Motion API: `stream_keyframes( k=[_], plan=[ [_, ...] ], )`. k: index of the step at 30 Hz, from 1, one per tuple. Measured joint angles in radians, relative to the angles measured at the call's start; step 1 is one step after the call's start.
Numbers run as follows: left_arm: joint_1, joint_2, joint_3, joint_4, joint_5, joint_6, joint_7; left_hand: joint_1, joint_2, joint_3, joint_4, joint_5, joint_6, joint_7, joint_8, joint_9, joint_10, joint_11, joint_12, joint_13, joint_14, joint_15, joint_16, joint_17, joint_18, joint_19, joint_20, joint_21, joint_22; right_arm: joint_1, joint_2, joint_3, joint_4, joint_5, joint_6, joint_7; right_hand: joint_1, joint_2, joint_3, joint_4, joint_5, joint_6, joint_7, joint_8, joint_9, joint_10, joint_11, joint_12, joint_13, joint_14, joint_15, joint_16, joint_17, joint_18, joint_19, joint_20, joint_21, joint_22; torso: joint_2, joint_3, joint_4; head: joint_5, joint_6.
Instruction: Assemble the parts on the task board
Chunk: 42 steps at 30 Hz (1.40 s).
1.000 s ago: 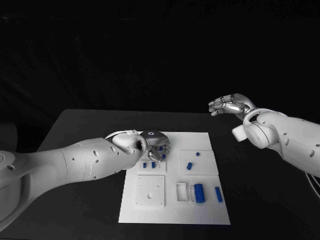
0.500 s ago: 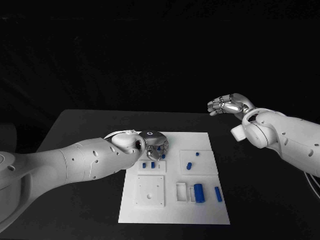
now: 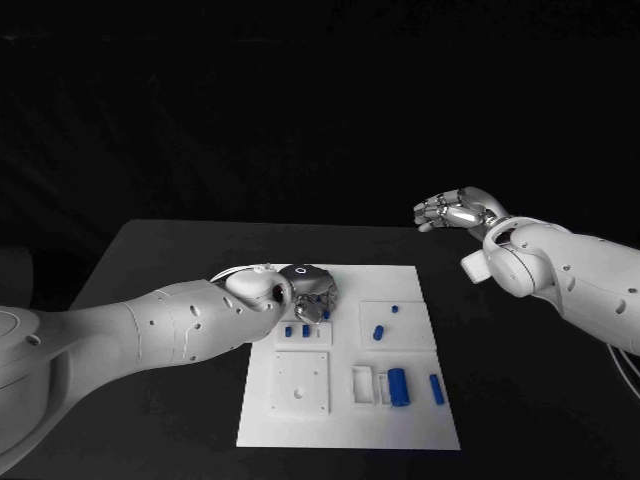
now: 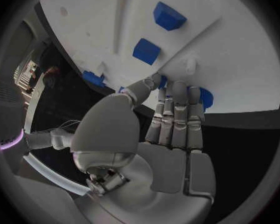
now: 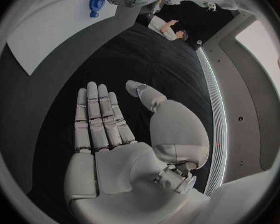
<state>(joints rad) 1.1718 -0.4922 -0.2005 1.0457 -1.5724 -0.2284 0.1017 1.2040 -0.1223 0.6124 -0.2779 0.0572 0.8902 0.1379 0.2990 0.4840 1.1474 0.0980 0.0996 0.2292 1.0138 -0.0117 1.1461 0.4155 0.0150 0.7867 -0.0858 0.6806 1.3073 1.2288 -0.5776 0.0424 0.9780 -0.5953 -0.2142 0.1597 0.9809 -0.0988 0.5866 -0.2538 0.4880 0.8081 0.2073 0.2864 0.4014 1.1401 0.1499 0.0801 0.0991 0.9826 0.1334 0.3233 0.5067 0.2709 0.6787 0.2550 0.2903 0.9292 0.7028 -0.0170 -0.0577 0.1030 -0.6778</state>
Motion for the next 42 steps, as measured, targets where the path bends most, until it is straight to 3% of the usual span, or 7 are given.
stream_keyframes(
  k=[6, 15, 24, 42],
  plan=[
    [-0.001, 0.005, 0.001, -0.007, 0.003, -0.001, 0.0, -0.013, -0.003, -0.003, 0.003, 0.0, -0.012, -0.012, -0.009, -0.005, 0.002, 0.005, -0.009, -0.003, -0.002, 0.002, 0.0, 0.0, 0.0, 0.0, 0.0, 0.0, 0.0, 0.0, 0.0, 0.0, 0.001, 0.0, -0.001, 0.001, 0.0, 0.0, 0.0, 0.0, 0.0, 0.0, 0.0, 0.0, 0.0, 0.0, 0.0, 0.0, -0.001, 0.0, 0.0, 0.0, 0.0, 0.0, 0.0, 0.0, 0.0, 0.001, 0.0, 0.0009, 0.0, 0.0, 0.002],
    [-0.002, 0.007, 0.002, -0.009, 0.005, 0.002, 0.0, -0.018, 0.002, -0.003, 0.003, 0.0, -0.005, 0.001, -0.007, -0.005, 0.001, 0.005, -0.009, -0.003, -0.003, 0.003, 0.005, 0.0, 0.0, 0.0, 0.0, 0.0, 0.001, 0.0, -0.001, 0.0, 0.002, 0.0, -0.001, 0.001, 0.0, 0.0, 0.0, 0.0, 0.0, 0.0, 0.0, 0.0, 0.0, 0.0, 0.0, 0.0, 0.0, 0.0, 0.0, 0.0, 0.0, 0.0, 0.0, 0.0, 0.0, 0.001, 0.0, 0.0007, 0.0, -0.001, 0.003],
    [-0.002, 0.013, 0.003, -0.013, 0.007, 0.005, -0.016, -0.013, 0.035, 0.002, 0.007, 0.0, 0.056, -0.008, 0.019, 0.001, 0.067, -0.013, 0.009, -0.005, 0.032, -0.015, 0.023, 0.005, 0.0, 0.032, -0.011, 0.0, 0.001, 0.0, -0.001, 0.0, 0.002, 0.0, -0.001, 0.001, 0.0, 0.0, 0.0, 0.0, 0.0, 0.0, 0.0, 0.0, 0.0, 0.0, 0.0, 0.0, 0.0, 0.0, 0.0, 0.0, 0.0, 0.0, 0.0, 0.0, 0.0, 0.001, 0.0, -0.0004, 0.0009, -0.003, 0.002],
    [-0.008, 0.022, 0.007, -0.024, 0.008, -0.009, -0.03, -0.012, 0.052, 0.007, 0.001, 0.002, 0.073, -0.014, 0.026, 0.0, 0.101, -0.026, 0.012, -0.011, 0.073, -0.027, 0.023, 0.0, 0.0, 0.063, -0.02, 0.0, 0.0, 0.0, -0.002, 0.0, 0.003, 0.0, -0.001, 0.001, 0.0, 0.0, 0.0, 0.0, 0.0, 0.0, 0.0, 0.0, -0.001, 0.0, 0.0, 0.0, 0.0, 0.0, 0.0, 0.0, 0.0, 0.0, 0.0, 0.0, 0.0, 0.0, 0.0, -0.0004, 0.0007, -0.007, 0.001]
  ],
)
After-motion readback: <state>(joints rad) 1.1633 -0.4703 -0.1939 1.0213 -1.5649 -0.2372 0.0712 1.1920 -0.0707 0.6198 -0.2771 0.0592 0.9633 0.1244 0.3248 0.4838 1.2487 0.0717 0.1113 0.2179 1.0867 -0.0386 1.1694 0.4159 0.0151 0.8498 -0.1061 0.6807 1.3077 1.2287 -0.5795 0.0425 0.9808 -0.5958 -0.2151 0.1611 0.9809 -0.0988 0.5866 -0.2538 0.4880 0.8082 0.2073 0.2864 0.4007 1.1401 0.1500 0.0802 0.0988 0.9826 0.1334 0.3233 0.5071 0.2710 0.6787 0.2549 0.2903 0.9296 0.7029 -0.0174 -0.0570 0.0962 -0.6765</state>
